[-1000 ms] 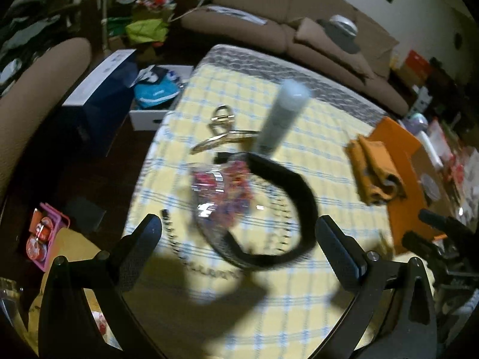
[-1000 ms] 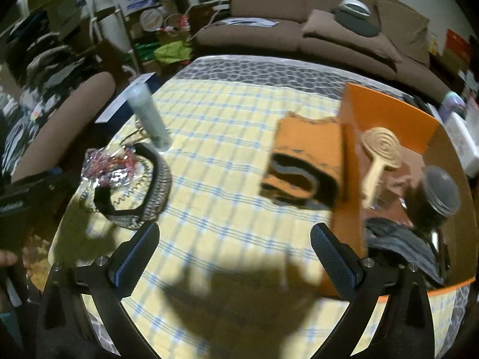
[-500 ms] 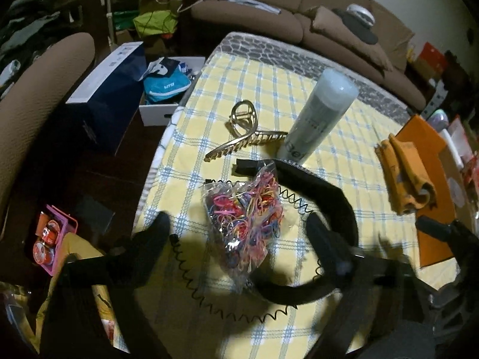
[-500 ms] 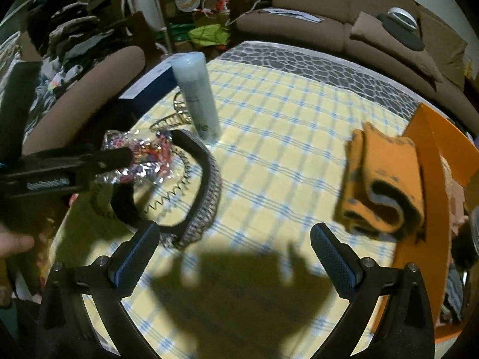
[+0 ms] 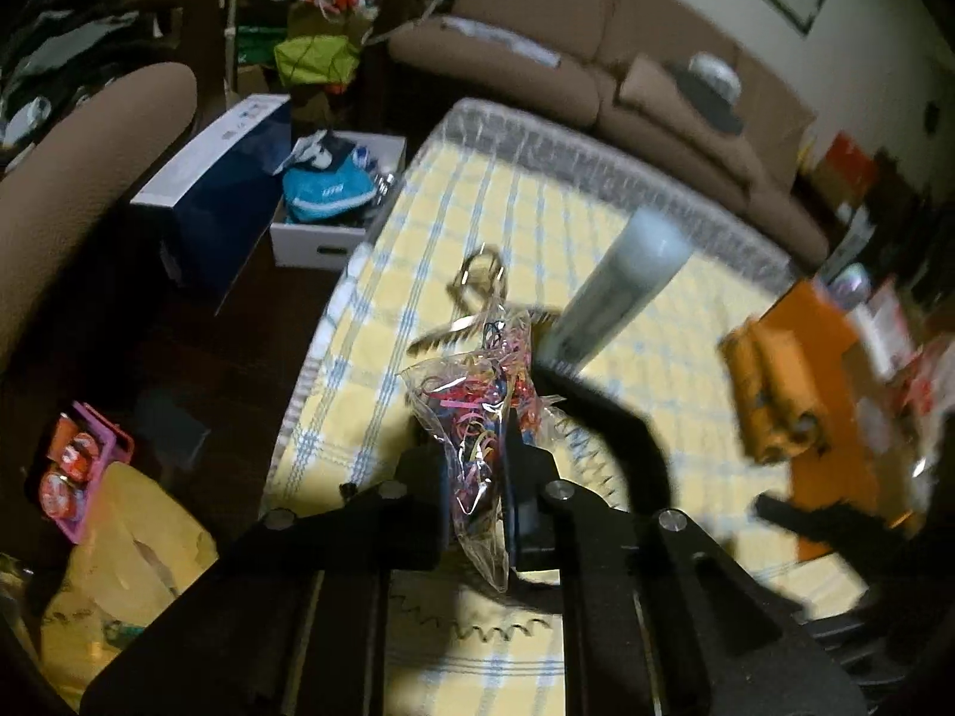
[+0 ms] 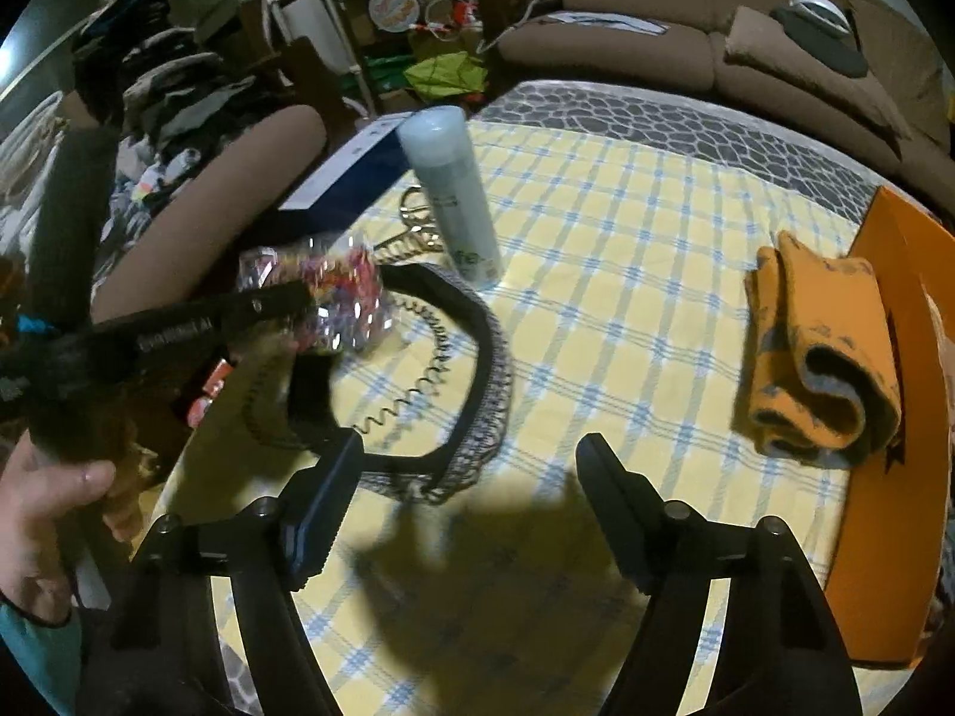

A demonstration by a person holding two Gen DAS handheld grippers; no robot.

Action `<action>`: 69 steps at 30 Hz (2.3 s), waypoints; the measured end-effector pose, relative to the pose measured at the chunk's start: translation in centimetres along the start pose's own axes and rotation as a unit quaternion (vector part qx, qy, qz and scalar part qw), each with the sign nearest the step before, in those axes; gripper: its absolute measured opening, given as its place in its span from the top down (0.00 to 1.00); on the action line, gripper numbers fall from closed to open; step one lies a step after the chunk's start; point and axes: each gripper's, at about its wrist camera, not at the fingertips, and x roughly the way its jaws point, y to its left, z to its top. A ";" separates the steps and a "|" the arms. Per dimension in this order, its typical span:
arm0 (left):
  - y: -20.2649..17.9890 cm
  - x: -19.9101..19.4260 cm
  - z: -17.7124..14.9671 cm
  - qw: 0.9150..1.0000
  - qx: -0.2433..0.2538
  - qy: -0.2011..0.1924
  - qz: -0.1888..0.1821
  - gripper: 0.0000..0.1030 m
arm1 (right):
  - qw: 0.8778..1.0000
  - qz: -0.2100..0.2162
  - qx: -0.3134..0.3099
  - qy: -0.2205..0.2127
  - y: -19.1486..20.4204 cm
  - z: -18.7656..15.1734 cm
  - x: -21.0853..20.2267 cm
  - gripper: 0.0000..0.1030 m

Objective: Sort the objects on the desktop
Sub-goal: 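Move the left tool to the bag of hair ties and grasp it, then grasp the black spiral coil beside the headband with the right tool, then carry the coil with the right tool into the box while the left tool drops the hair-tie bag there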

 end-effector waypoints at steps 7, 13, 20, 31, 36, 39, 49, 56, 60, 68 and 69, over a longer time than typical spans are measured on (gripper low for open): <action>2.2 -4.6 1.3 0.996 -0.042 -0.073 -0.005 0.88 | 1.000 0.018 -0.013 -0.003 1.2 0.1 0.4 0.26; 4.2 -4.3 1.5 0.996 -0.054 -0.064 0.015 0.88 | 0.999 0.033 -0.030 -0.001 2.8 0.2 0.9 0.27; 4.8 -4.4 1.5 0.996 -0.060 -0.065 0.007 0.88 | 0.977 0.202 0.070 0.031 4.4 -1.1 2.3 0.36; 6.1 -4.6 1.2 0.995 -0.080 -0.062 0.001 0.88 | 0.892 0.305 0.332 -0.038 3.6 -4.3 7.4 0.48; 6.9 -4.6 1.1 0.994 -0.089 -0.061 -0.001 0.88 | 0.870 0.302 0.387 -0.039 3.8 -4.8 9.0 0.49; 7.1 -4.6 1.2 0.994 -0.092 -0.060 -0.005 0.88 | 0.860 0.287 0.415 -0.071 3.2 -5.2 8.3 0.49; 6.7 -4.4 1.3 0.995 -0.084 -0.056 -0.008 0.88 | 0.839 0.279 0.456 -0.099 2.5 -4.6 9.1 0.88; 6.1 -4.7 1.2 0.995 -0.080 -0.064 -0.021 0.88 | 0.864 0.273 0.408 -0.116 2.8 -3.1 6.7 0.91; 5.1 -5.4 0.9 0.994 -0.074 -0.070 -0.042 0.88 | 0.874 0.270 0.380 -0.138 2.4 -1.7 4.2 0.92; 2.0 -6.3 -0.1 0.991 -0.060 -0.063 -0.099 0.88 | 0.885 0.267 0.338 -0.176 0.9 -0.5 -1.5 0.92; 1.2 -6.5 -0.1 0.991 -0.051 -0.062 -0.103 0.88 | 0.886 0.267 0.334 -0.180 0.6 -0.4 -2.1 0.92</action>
